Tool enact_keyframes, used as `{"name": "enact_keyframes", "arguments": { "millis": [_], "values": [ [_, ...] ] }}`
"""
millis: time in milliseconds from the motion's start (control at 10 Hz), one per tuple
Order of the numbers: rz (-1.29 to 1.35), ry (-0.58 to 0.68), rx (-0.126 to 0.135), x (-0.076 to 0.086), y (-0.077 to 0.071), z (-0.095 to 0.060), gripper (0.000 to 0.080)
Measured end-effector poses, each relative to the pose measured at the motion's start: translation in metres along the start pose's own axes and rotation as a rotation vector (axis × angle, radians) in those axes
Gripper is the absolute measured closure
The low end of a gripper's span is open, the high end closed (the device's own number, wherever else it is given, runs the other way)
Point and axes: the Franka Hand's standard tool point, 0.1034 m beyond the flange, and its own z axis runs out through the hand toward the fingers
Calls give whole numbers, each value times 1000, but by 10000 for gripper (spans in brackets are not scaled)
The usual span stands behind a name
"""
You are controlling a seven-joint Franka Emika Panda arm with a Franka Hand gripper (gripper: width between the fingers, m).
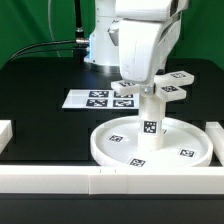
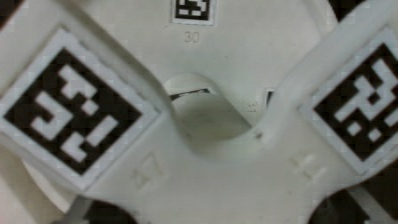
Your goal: Assemble round table
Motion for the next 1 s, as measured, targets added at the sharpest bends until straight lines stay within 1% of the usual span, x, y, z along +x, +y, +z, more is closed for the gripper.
{"name": "enact_keyframes", "arguments": {
  "millis": [500, 700, 800, 1000],
  "values": [
    [4, 0, 0, 0, 0, 0, 353],
    [52, 2, 1, -1, 0, 0, 353],
    [125, 5, 4, -2, 0, 0, 353],
    [397, 23, 15, -1, -3, 1, 353]
  ]
}}
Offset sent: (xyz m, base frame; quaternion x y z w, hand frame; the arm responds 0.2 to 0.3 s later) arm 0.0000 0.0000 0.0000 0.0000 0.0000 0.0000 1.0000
